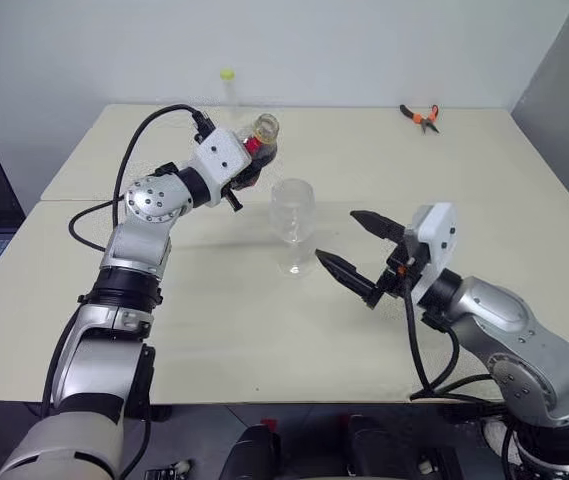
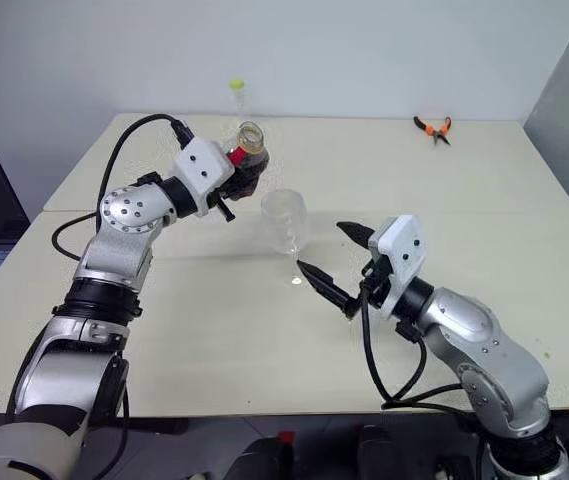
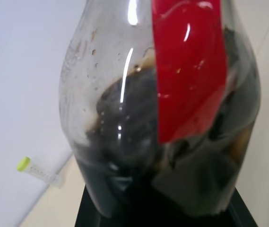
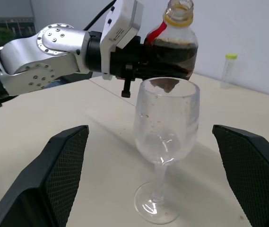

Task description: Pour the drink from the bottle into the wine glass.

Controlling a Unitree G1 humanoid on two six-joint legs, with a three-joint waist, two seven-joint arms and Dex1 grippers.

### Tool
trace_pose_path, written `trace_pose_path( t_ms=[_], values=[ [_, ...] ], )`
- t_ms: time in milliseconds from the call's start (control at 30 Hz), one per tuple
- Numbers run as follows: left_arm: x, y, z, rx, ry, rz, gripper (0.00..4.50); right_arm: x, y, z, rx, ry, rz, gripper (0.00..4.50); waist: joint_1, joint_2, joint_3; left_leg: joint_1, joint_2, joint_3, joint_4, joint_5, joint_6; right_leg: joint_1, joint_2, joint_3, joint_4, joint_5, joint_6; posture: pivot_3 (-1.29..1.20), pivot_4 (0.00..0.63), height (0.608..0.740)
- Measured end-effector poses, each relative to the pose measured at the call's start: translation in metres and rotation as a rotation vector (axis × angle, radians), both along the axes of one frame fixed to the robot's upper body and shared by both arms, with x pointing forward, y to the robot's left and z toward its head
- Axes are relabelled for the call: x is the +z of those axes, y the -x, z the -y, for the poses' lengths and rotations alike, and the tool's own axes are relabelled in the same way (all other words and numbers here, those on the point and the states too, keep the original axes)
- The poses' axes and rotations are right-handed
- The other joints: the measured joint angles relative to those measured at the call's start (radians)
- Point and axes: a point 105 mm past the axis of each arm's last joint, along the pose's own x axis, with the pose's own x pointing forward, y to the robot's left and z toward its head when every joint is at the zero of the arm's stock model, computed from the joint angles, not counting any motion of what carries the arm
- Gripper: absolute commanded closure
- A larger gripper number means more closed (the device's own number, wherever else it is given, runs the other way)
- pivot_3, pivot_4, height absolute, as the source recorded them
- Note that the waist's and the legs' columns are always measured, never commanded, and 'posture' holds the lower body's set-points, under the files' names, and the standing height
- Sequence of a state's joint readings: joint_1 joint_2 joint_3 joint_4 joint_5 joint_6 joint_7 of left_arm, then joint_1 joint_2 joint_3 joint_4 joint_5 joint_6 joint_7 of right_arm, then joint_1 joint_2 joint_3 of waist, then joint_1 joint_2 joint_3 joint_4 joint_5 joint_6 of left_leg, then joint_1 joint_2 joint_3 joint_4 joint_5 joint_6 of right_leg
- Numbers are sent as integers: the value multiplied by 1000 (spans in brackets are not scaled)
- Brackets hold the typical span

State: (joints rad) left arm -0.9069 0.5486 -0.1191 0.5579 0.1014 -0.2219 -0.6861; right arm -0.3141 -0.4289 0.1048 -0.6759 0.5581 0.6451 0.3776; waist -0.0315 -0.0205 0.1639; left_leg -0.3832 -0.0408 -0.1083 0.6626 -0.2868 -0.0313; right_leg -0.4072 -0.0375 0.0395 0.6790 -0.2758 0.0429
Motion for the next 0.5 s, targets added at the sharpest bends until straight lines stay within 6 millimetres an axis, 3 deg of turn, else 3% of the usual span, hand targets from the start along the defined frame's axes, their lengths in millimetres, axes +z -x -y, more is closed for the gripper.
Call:
trace_pose_path(
  t_ms=[500],
  values=[
    [4, 4, -4, -41, -272, 279, 3734, 1, -12, -23, 21, -17, -3, 0, 0, 0, 0, -2, -1, 0, 0, 0, 0, -2, 0, 0, 0, 0, 0, 0, 150, 740]
  ],
)
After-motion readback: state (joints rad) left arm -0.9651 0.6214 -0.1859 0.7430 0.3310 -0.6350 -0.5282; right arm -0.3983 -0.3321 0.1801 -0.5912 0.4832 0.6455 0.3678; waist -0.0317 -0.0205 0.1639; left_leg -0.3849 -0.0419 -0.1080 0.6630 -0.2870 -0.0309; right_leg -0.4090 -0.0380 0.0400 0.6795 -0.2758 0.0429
